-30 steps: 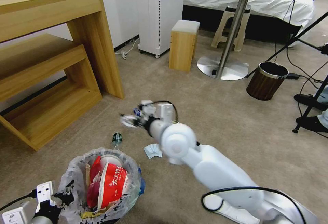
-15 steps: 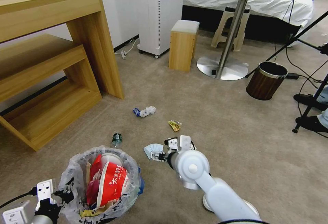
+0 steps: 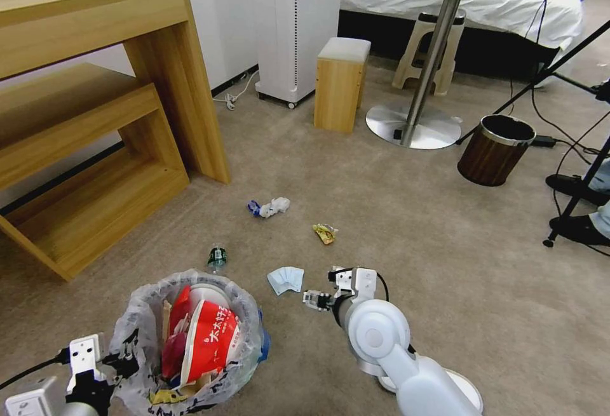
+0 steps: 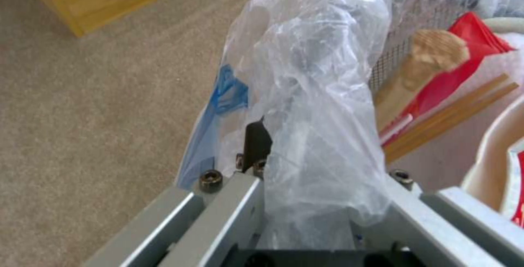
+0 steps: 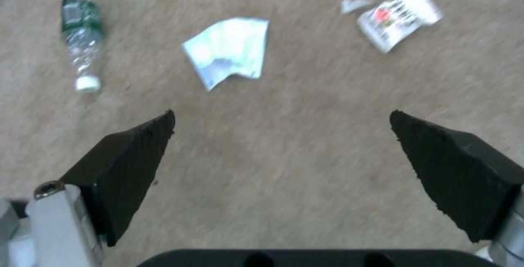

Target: Pick up the trash bin and place the garbage on the floor into it.

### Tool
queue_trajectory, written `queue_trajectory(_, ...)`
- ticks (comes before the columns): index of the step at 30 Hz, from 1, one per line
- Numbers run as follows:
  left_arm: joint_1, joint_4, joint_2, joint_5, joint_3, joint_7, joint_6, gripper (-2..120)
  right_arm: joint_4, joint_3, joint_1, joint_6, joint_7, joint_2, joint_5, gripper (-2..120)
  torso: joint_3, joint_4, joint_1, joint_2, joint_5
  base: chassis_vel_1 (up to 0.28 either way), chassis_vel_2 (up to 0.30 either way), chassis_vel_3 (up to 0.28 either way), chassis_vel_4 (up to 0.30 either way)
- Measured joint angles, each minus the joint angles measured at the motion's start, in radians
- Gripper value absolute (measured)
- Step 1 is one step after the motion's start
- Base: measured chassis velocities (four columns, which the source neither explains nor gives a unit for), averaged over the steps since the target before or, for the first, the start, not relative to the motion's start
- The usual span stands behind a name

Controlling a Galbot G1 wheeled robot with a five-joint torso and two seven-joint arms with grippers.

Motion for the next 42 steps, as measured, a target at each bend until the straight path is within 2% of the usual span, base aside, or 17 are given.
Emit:
queue_trajectory(10,0.009,-0.003,-0.033,0.070,-0.002,0.016,-0.045,1,-0.026,0.003,-0.054,0.021,0.030,0.010,-0.078,100,0.000,-0.0001,0.000,0.000,0.0000,0.000,0.000,0.000,0.000)
queue_trajectory(19,0.010,0.002,-0.030,0.089,-0.004,0.017,-0.049,1,-0.059,-0.011,-0.072,0.030,0.029,0.039,-0.100,100,0.000,0.0000,0.000,0.000,0.0000,0.000,0.000,0.000,0.000)
queue_trajectory(42,0.020,-0.016,-0.043,0.106,-0.008,0.015,-0.056,1,-0.045,0.000,-0.081,0.045,0.007,0.024,-0.120,100,0.000,-0.0001,0.000,0.000,0.0000,0.000,0.000,0.000,0.000)
